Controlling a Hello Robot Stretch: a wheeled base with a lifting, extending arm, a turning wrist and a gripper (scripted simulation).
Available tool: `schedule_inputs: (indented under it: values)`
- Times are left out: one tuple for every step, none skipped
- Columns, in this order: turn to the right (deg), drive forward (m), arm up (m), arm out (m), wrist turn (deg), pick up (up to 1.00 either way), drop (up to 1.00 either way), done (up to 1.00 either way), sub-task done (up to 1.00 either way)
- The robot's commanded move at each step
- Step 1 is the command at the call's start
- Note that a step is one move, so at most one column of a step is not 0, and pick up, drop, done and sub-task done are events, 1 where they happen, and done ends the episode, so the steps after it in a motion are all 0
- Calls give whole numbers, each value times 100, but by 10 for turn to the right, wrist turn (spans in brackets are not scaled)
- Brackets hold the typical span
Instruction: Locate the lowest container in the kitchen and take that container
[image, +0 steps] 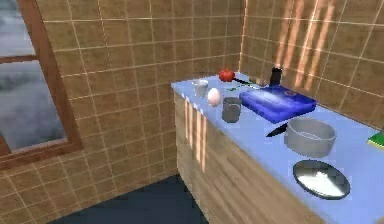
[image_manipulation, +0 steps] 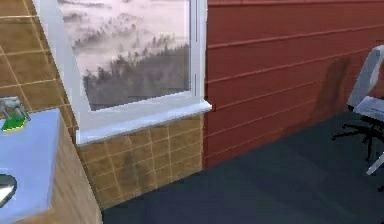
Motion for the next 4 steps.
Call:
schedule_inputs:
  values:
    - [-270, 0, 0, 0, 0, 0, 0, 0, 0]
    - [0, 15, 0, 0, 0, 0, 0, 0, 0]
    - [-450, 0, 0, 0, 0, 0, 0, 0, 0]
    - [-240, 0, 0, 0, 0, 0, 0, 0, 0]
